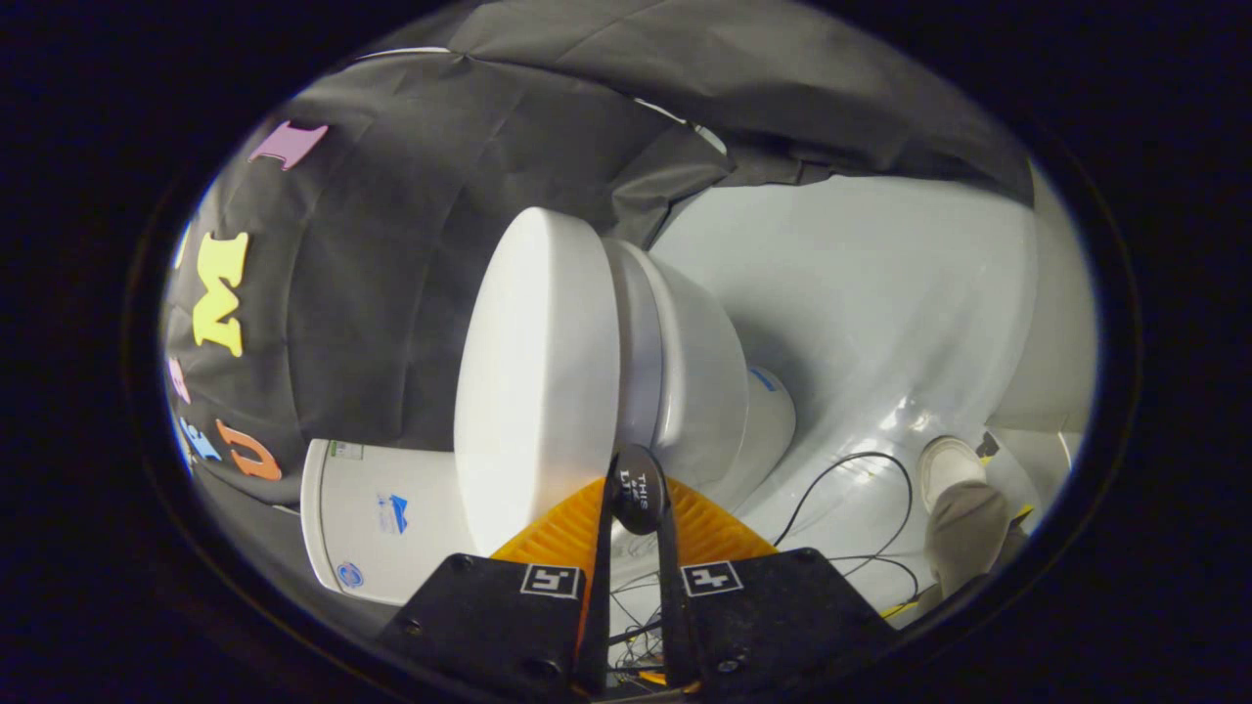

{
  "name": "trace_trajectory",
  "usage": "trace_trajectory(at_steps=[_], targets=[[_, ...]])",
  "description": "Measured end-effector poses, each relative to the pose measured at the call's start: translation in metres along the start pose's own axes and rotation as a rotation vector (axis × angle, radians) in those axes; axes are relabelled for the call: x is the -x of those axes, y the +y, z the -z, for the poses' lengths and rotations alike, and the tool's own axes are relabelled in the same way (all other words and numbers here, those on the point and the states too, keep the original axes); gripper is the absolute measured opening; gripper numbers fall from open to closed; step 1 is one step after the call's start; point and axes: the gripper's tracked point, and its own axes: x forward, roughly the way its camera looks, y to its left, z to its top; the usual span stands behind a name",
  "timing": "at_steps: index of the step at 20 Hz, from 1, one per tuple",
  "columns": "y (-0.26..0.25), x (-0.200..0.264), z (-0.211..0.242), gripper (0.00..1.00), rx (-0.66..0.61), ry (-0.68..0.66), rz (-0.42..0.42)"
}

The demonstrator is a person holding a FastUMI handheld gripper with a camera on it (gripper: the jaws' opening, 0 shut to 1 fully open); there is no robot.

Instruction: Open the toilet lid.

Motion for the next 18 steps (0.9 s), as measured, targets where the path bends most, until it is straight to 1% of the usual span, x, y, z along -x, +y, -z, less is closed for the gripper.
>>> trace_trajectory(at_steps=[3,5,9,13,18], targets=[[0.005,0.002,-0.001,0.18,0.008,-0.009,-0.005],[0.007,0.002,0.001,0.15,0.031,-0.014,0.006],[0.016,0.008,0.0,0.16,0.072,-0.036,0.024],[0.029,0.016,-0.002,0.15,0.11,-0.054,0.01],[0.05,0.031,-0.001,0.14,0.226,-0.073,-0.006]])
